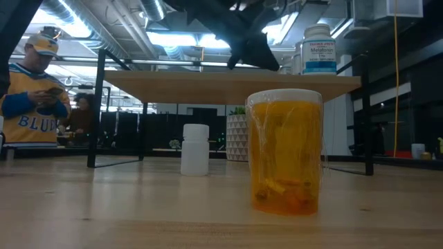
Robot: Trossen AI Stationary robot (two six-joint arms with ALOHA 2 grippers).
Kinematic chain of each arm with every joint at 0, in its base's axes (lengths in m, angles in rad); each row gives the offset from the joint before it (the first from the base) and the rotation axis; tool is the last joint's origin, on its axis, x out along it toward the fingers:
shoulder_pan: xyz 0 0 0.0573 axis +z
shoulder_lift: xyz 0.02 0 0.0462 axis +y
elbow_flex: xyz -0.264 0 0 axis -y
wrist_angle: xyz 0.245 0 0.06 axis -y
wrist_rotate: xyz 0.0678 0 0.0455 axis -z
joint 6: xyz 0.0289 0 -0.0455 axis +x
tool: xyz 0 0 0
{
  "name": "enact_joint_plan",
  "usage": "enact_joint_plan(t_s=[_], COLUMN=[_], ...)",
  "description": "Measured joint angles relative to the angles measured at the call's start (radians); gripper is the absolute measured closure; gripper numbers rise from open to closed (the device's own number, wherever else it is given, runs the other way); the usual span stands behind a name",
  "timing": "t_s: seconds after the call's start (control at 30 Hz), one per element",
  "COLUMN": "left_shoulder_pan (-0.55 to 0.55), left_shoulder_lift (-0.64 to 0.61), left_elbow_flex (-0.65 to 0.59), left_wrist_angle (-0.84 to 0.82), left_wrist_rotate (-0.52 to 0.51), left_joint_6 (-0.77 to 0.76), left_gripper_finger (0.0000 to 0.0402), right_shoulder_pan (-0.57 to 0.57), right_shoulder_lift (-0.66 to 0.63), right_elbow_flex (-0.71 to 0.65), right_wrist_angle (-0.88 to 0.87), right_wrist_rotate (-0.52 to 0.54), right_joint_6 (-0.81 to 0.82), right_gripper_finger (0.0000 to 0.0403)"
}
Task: Pick and place medicine bottles onto shelf by color
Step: Adjust the white medicine bottles on the shelf
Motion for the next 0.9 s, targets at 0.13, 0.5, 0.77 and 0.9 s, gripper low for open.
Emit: enact_joint_plan(t_s=[0.13,0.5,0.77,0.9], left_shoulder_pan=[0.0,-0.008,-0.011,-0.016], left_shoulder_lift=[0.0,0.014,-0.018,-0.067], left_elbow_flex=[0.0,0.0,0.0,0.001], left_wrist_angle=[0.012,0.042,-0.045,-0.147], left_wrist_rotate=[0.011,0.011,0.006,0.007], left_joint_6=[0.0,0.001,0.001,0.002], left_gripper_finger=[0.0401,0.0401,0.0401,0.0401], right_shoulder_pan=[0.0,0.0,0.0,0.0], right_shoulder_lift=[0.0,0.0,0.0,0.0], right_elbow_flex=[0.0,0.0,0.0,0.0], right_wrist_angle=[0.0,0.0,0.0,0.0], right_wrist_rotate=[0.0,0.0,-0.002,-0.006], right_joint_6=[0.0,0.0,0.0,0.01], right_gripper_finger=[0.0179,0.0179,0.0179,0.0179])
